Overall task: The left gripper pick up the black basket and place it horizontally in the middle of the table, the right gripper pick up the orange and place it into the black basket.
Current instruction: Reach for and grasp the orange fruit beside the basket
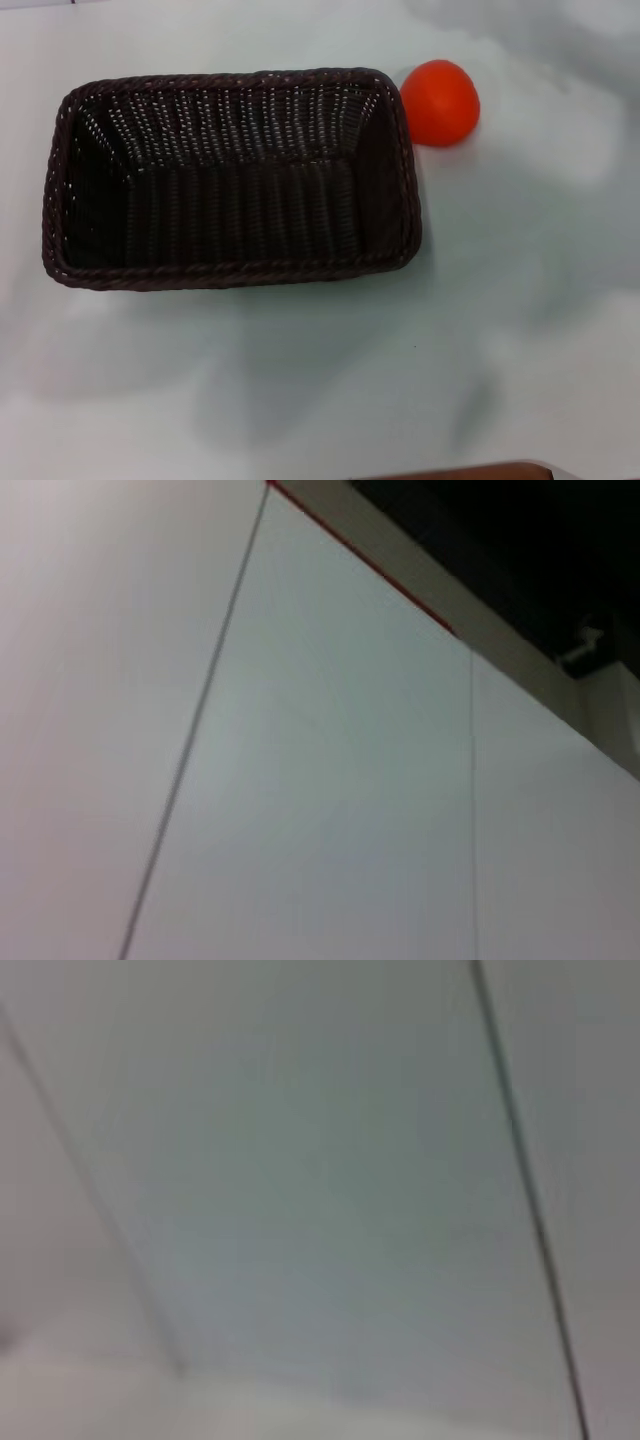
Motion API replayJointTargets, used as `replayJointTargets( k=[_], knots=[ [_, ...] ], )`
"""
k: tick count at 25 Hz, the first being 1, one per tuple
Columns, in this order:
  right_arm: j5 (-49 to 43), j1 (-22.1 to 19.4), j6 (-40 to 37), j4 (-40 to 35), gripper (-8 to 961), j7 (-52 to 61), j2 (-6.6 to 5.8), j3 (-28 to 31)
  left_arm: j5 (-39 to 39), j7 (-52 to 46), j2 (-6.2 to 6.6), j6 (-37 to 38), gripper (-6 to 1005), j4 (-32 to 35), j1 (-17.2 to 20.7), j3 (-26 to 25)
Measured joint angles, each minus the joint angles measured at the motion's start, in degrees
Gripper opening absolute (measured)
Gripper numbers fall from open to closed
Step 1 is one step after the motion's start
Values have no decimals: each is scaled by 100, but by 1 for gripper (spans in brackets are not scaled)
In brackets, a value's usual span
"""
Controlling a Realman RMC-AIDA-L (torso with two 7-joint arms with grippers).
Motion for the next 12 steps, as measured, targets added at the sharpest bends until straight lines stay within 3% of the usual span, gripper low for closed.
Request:
replayJointTargets(
  k=[3, 6, 9, 12],
  knots=[
    [-1587, 300, -689, -581, 760, 1088, -67, 183, -36, 290, 3, -23, 600, -216, 11, 23],
    [-2968, 884, -1601, -671, 759, 1625, -136, 515, 24, 356, 18, -102, 599, -318, 14, 77],
    [-3966, 1303, -2000, -656, 758, 1819, -93, 587, 52, 439, 22, -130, 598, -328, 40, 133],
    [-4567, 1498, -1999, -645, 752, 1907, 38, 439, 57, 453, 17, -131, 598, -342, 68, 145]
  ],
)
